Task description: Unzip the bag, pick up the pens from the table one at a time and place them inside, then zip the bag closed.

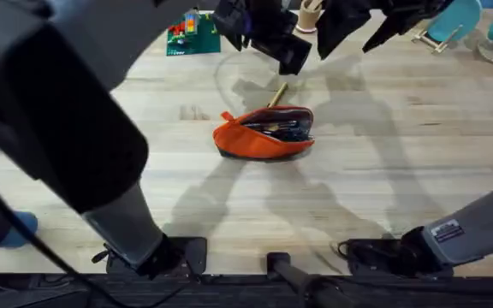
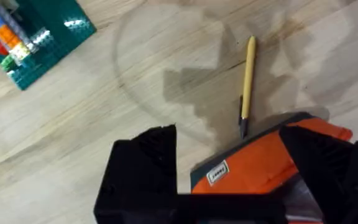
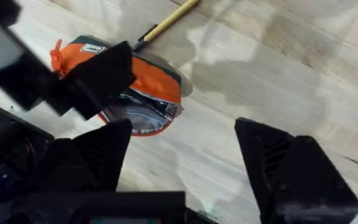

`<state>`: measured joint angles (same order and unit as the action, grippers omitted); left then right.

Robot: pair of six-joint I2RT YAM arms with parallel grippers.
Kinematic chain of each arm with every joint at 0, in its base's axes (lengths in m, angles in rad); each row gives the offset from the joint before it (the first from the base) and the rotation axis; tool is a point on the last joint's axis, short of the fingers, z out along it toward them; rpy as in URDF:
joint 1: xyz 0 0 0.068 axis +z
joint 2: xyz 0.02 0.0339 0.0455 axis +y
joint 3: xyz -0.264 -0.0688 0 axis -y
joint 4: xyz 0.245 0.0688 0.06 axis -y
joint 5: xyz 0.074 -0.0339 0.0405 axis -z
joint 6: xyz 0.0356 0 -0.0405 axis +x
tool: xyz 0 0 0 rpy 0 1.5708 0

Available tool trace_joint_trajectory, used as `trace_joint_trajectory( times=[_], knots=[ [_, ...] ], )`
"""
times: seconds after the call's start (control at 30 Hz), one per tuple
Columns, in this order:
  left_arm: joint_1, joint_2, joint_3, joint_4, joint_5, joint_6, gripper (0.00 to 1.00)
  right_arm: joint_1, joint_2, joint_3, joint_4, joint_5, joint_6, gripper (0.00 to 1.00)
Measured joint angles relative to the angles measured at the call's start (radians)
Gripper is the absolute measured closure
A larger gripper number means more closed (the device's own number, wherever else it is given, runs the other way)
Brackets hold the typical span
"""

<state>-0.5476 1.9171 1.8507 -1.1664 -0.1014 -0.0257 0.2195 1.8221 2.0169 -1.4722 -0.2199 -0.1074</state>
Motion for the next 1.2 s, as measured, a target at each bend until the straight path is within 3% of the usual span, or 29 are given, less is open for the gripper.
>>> trace_joint_trajectory(
  times=[0.53, 1.1, 1.2],
  knots=[
    [0.000, 0.043, 0.000, 0.076, 0.066, 0.003, 0.006, 0.000, -0.001, 0.078, -0.049, 0.008, 0.000, 0.005],
    [0.000, 0.233, 0.002, 0.110, 0.135, 0.004, 0.008, 0.000, -0.002, 0.078, -0.068, 0.008, 0.000, 0.005],
    [0.000, 0.242, 0.002, 0.140, 0.151, 0.031, 0.007, -0.003, -0.002, 0.078, -0.068, 0.008, 0.000, 0.005]
  ],
)
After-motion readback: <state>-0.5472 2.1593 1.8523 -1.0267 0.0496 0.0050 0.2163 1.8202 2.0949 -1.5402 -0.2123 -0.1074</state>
